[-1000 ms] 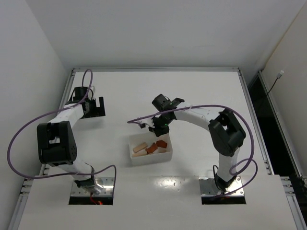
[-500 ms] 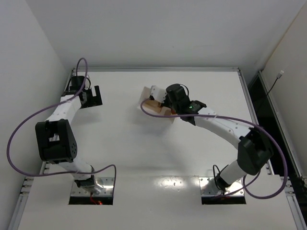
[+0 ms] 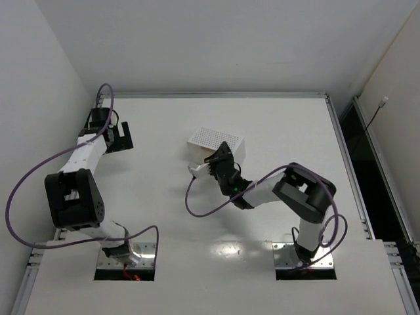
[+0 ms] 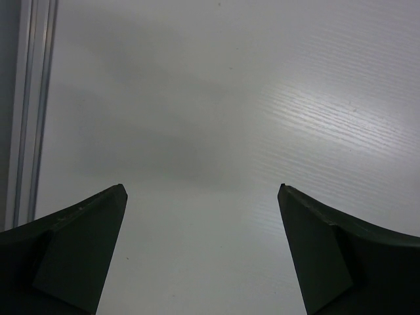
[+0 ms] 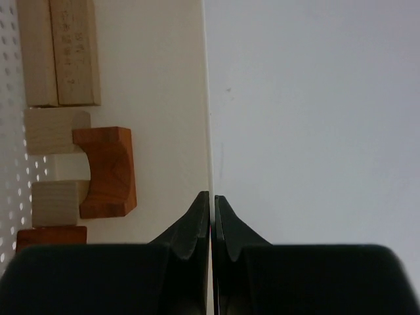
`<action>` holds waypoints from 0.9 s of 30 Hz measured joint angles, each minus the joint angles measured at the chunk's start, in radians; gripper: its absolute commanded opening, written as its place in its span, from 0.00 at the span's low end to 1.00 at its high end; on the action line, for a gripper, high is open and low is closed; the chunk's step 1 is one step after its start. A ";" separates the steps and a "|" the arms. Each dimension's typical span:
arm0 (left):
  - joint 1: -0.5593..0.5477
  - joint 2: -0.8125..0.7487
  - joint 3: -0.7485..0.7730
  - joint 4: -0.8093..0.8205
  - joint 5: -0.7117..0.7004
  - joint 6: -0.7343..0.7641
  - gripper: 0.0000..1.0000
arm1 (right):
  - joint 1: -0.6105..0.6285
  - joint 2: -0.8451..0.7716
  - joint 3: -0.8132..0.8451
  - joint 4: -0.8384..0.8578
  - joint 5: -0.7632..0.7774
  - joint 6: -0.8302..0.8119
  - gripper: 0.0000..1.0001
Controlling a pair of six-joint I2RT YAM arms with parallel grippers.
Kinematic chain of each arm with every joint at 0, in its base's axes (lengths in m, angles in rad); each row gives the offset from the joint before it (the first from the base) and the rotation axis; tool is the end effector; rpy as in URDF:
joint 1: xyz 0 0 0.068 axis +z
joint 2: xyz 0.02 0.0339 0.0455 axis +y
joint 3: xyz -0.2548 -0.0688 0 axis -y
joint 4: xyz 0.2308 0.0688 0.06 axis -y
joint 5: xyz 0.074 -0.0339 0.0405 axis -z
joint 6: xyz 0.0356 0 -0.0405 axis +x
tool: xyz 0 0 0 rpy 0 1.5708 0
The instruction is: Build the wood block tower
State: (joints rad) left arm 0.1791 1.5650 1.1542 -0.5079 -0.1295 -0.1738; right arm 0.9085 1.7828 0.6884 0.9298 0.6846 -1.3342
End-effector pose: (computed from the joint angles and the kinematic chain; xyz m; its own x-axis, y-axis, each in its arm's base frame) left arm 0.3145 0.0616 0.2443 -0.7264 -0.3058 -0.6155 -0.3852 0.9228 -0.0038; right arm 0.2225 0.2487 0.1684 0.1973 -0.9716 -0.1305 -0.1512 0.1013 -0.9833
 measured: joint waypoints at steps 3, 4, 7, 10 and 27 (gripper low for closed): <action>0.007 -0.020 -0.014 -0.004 -0.003 0.000 1.00 | 0.004 0.098 -0.002 0.132 0.018 -0.163 0.00; 0.007 -0.023 -0.014 -0.006 -0.002 0.000 1.00 | 0.004 0.127 -0.002 0.172 0.017 -0.219 0.00; 0.010 -0.024 -0.015 -0.006 -0.002 0.000 1.00 | 0.004 0.197 -0.001 0.270 0.014 -0.335 0.00; 0.013 -0.024 -0.015 -0.007 0.000 0.000 1.00 | 0.013 0.212 0.014 0.316 0.003 -0.396 0.00; 0.013 0.008 -0.016 -0.013 0.036 -0.004 1.00 | 0.148 0.246 -0.074 0.496 -0.080 -0.621 0.00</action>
State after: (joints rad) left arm 0.1917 1.5726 1.1378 -0.5209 -0.0933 -0.1780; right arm 1.0569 2.0293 0.6147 1.4258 0.6044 -1.9556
